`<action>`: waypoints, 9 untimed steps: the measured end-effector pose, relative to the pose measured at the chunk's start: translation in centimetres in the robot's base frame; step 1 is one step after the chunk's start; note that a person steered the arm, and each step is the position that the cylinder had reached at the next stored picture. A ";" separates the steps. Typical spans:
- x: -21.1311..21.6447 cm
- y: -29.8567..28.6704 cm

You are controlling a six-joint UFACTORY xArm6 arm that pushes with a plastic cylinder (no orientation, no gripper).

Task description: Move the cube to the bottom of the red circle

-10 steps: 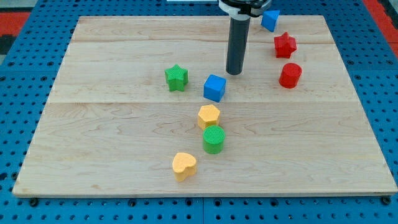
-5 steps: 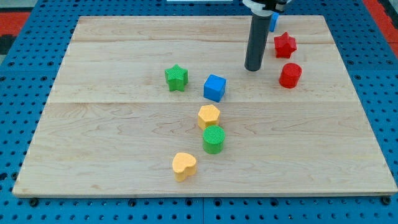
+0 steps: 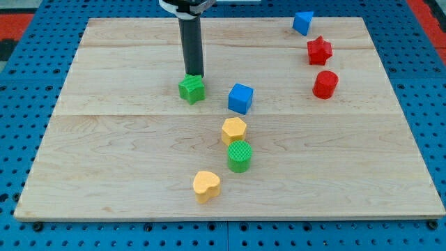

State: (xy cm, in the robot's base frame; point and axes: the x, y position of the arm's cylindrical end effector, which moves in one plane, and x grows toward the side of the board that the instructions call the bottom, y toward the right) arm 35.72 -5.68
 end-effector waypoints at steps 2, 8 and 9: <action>2.9 -1.1; 10.2 22.0; 10.5 20.6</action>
State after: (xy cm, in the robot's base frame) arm 46.24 14.91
